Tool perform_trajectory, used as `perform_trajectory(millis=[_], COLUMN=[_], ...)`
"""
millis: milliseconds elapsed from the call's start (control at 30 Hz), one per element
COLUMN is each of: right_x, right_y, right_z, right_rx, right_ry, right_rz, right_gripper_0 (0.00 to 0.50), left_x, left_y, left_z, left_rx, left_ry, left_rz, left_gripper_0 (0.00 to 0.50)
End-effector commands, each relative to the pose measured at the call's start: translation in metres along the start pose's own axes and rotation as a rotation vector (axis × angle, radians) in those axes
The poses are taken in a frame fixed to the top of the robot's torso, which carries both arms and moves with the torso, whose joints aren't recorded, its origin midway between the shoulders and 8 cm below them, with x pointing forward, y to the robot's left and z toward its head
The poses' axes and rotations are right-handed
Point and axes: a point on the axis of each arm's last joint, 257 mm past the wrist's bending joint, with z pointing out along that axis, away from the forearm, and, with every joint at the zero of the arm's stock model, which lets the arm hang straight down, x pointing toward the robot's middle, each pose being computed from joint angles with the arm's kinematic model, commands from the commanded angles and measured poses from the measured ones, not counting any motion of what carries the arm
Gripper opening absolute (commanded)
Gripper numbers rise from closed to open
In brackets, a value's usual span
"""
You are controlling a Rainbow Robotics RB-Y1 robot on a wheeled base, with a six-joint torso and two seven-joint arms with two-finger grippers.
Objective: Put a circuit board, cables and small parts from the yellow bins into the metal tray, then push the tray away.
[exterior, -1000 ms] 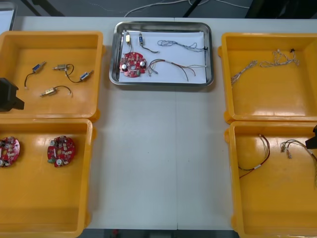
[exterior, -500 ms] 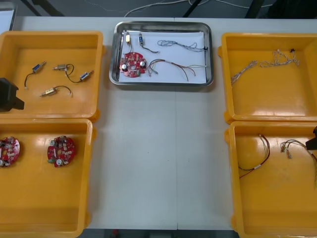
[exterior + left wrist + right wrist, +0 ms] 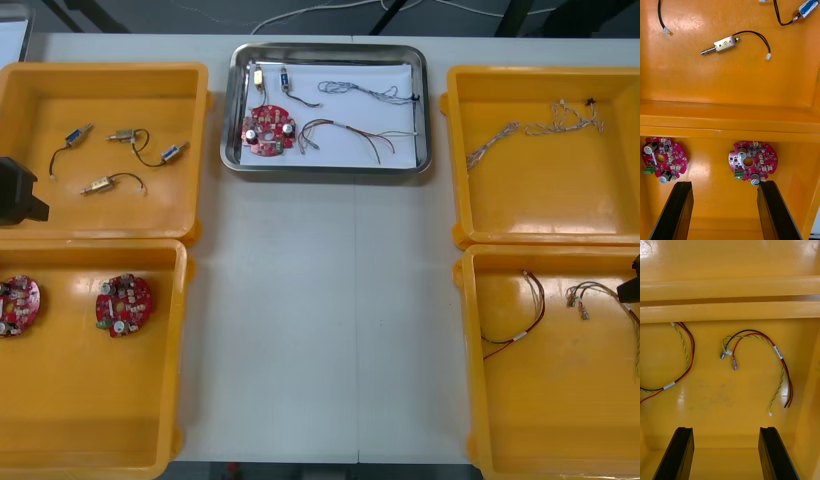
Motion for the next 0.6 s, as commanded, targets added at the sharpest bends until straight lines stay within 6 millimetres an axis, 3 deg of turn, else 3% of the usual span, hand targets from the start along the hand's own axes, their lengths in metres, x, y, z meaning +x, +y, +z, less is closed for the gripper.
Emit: perform_trajectory(millis=[33,600], right_x=[0.0018,0.0018], right_y=[-0.0074,-0.0074], right_z=[-0.0026,-0.0026], right_rx=[0.004,0.004], right_ry=[-0.009,-0.009], right_rz=[0.061,0.061], right_gripper_0=[0.500,0.500], left_x=[-0.0010,-0.0010], left_y=[0.0155,0.0155], left_z=[-0.0088,-0.0088], left_rx=[-0.032,-0.032], left_ry=[-0.006,-0.006], left_rz=[0.078,0.078], left_gripper_0=[0.500,0.500])
